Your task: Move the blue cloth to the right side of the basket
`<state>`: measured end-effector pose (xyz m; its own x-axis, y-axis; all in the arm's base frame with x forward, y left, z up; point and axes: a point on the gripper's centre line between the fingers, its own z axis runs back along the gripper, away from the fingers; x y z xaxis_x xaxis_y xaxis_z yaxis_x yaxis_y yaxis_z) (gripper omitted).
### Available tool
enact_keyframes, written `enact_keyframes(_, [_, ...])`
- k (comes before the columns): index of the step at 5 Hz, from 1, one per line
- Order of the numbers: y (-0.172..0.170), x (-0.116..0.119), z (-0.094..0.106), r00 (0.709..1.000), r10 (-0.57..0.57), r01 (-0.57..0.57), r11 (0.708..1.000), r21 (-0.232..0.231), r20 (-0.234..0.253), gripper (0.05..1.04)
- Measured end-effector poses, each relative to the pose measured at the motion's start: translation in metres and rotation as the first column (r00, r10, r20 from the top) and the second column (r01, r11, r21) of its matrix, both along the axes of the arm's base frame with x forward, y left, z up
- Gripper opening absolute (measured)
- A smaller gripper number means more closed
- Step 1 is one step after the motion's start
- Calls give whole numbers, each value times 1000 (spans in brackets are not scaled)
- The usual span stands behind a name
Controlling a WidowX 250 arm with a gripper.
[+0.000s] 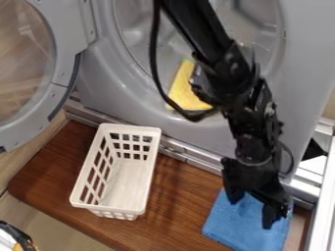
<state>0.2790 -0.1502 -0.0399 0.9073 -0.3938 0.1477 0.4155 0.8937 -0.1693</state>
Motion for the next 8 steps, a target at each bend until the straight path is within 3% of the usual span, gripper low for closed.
enact_keyframes(1, [-6, 0, -12, 999, -34, 34, 999, 4, -13, 1001])
enact_keyframes(2, [-4, -1, -25, 999, -39, 40, 998, 48, -34, 1000])
enact_keyframes(3, [-7, 0, -33, 998, -58, 60, 991, 122, -18, 1001])
enact_keyframes(4, [-4, 1, -33, 999, -49, 49, 986, 162, -6, 1001])
enact_keyframes(5, [1, 3, -33, 998, -56, 56, 984, 167, -8, 1001])
enact_keyframes(7, [40, 7, -35, 997, 64, -53, 971, 231, -43, 1001])
enact_keyframes(8, [56, 10, -37, 991, 124, -111, 965, 236, -41, 1001])
